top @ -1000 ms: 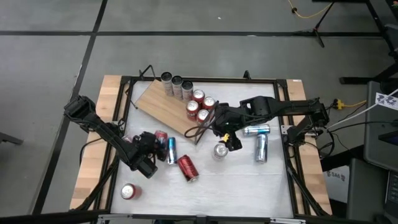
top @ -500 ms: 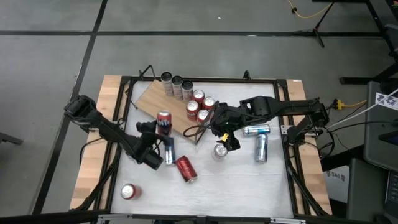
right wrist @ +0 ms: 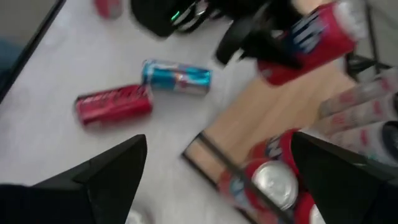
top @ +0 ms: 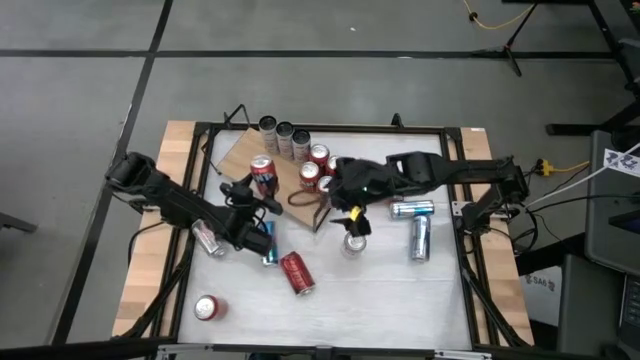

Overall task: Pick and place cans onto a shelf
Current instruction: Put the top red soda can on the shelf and align with the other red soda can

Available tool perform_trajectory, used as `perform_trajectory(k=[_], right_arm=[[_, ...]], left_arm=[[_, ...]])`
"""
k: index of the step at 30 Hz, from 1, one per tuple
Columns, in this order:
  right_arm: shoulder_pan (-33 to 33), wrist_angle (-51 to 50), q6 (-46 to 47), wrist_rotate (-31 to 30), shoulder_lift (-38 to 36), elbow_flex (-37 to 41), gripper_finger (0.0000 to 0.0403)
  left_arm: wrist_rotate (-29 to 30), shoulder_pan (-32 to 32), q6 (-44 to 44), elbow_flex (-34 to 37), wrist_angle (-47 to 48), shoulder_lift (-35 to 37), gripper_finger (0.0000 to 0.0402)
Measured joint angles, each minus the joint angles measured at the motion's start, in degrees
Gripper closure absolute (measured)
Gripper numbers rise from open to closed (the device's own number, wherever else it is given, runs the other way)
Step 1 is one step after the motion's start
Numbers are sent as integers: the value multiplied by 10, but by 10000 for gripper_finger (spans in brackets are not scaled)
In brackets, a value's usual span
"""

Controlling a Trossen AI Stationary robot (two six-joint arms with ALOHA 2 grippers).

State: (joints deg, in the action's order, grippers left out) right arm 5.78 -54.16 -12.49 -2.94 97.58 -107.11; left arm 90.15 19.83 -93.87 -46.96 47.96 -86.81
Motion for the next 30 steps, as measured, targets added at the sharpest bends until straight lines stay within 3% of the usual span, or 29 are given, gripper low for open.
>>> perform_trajectory(k=[13,18,30], right_arm=[[-86,154,4,7,18,0,13],[-99,154,3,14,34,0,13],[-105,203,2,14,95,0,13]], left_arm=[[-1,-4,-3,0,-125,-150,122],[-3,-13,-4,0,-185,-197,122],[5,-17,15,0,-213,-209,122]])
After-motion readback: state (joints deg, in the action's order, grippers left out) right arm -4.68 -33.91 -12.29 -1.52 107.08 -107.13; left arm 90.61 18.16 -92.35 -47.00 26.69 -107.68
